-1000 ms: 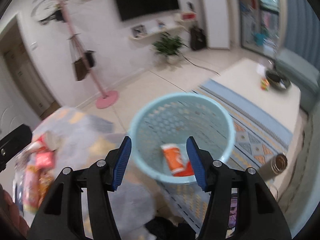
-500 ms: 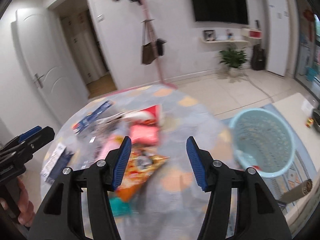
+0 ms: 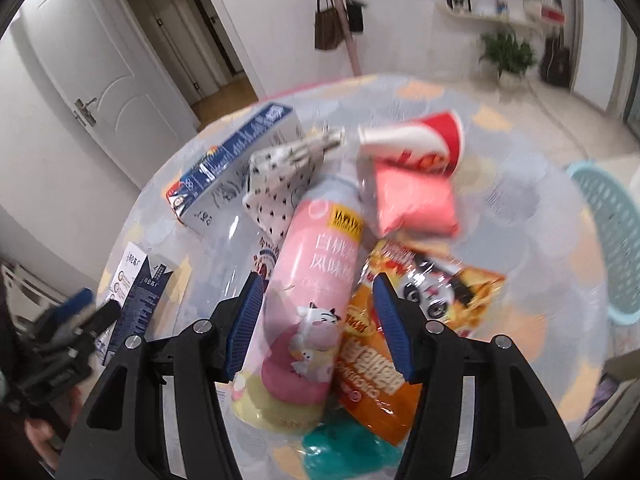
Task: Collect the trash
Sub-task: 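Grasp the white milk carton with the left tool while the right tool grasps the pink yogurt bottle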
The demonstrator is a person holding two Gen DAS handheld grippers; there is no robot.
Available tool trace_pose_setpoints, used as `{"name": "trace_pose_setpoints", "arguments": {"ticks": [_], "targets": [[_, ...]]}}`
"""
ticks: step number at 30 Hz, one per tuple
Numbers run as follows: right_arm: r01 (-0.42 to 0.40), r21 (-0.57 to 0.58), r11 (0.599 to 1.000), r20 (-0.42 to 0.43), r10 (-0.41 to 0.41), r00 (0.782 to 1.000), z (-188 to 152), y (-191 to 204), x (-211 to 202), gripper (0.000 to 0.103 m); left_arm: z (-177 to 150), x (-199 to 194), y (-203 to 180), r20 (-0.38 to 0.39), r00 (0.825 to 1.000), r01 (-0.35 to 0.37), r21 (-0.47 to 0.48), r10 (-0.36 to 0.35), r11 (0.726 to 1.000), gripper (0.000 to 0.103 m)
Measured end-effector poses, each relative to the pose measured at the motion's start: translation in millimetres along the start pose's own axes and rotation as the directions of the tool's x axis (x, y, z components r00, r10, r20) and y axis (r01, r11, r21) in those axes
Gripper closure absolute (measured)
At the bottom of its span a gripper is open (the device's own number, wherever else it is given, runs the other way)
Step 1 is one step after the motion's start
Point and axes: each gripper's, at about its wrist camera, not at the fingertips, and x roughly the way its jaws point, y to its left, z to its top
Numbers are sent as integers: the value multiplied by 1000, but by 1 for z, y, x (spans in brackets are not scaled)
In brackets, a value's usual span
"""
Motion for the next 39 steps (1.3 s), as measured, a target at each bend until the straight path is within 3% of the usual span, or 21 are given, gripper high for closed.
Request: {"name": "trace_pose_setpoints", "arguments": {"ticks": [3, 9, 12, 13, 17, 26, 32, 39], "targets": [[-14, 11, 1000, -27, 14, 1000, -2, 1, 7, 49, -2, 13, 2, -26, 999, -45, 14, 46, 999, 16], [-18, 11, 1000, -92, 19, 996, -4, 12, 27, 49, -4, 27, -2, -45, 998, -40, 29, 41, 999, 19], [-19, 11, 1000, -103, 20, 994, -5, 13, 33, 50, -8, 31, -7, -48, 997, -50, 54, 52, 997, 30], [-17, 5, 1000, -101, 17, 995, -5, 12, 31, 52, -9, 33, -8, -52, 997, -48, 63, 52, 997, 42], [-17, 19, 1000, -52, 18, 998, -6, 8, 14, 56, -12, 30, -8, -35, 999, -23, 56, 25, 998, 47], [-50, 22, 998, 39, 50, 998, -1, 1, -27, 57, -10, -15, -13, 92, 994, 50, 20, -52, 999, 47], [-45, 30, 999, 135, 40, 990, 1, -12, -64, 57, 6, -45, -37, 171, 978, 119, 41, -124, 992, 47], [-32, 65, 997, 249, 14, 968, 8, -49, -106, 57, 28, -62, -98, 226, 950, 194, 114, -215, 974, 47]]}}
